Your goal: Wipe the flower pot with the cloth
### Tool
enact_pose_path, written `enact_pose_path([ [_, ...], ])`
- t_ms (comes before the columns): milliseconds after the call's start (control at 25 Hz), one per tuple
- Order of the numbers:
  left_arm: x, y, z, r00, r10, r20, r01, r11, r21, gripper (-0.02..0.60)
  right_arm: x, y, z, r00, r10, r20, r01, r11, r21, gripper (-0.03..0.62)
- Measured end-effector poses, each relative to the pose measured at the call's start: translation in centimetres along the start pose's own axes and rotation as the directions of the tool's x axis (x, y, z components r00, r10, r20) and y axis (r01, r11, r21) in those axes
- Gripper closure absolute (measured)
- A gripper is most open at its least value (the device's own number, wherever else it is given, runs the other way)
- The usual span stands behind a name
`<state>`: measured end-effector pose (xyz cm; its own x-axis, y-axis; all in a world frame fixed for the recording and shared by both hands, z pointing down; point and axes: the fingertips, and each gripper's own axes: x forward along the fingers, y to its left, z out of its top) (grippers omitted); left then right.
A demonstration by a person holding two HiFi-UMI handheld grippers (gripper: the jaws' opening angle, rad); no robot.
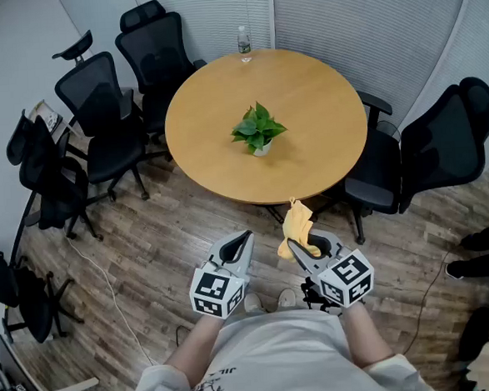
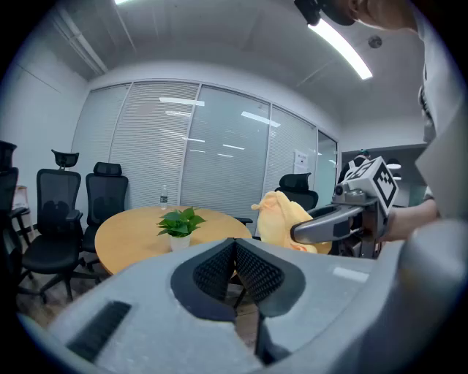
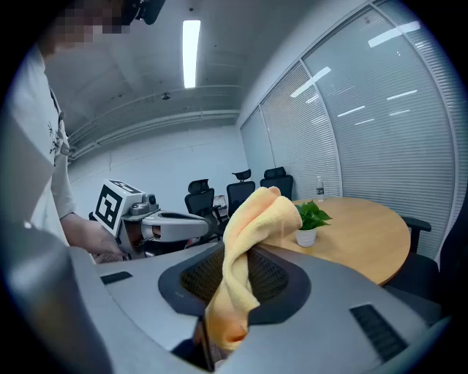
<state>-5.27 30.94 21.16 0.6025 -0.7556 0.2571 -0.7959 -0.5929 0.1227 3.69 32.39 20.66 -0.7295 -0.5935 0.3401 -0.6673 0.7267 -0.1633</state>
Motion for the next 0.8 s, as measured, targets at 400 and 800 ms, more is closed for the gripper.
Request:
enact_pose_path([
  [400, 1.1, -1.7, 0.4, 1.0, 0.016, 0.013, -0.016, 1.0, -0.011, 0.571, -1.8, -1.4, -0.6, 0.999, 0.034, -0.011, -0.034, 0.999, -0.015, 0.511],
  [800, 2.1, -4.3, -0.2, 0.998, 0.066, 0.021, -0.066, 0.998, -0.013, 0.571, -3.9, -3.6, -1.7, 0.999, 0.05, -0.008, -0.05, 0.999, -0.011, 0.51],
])
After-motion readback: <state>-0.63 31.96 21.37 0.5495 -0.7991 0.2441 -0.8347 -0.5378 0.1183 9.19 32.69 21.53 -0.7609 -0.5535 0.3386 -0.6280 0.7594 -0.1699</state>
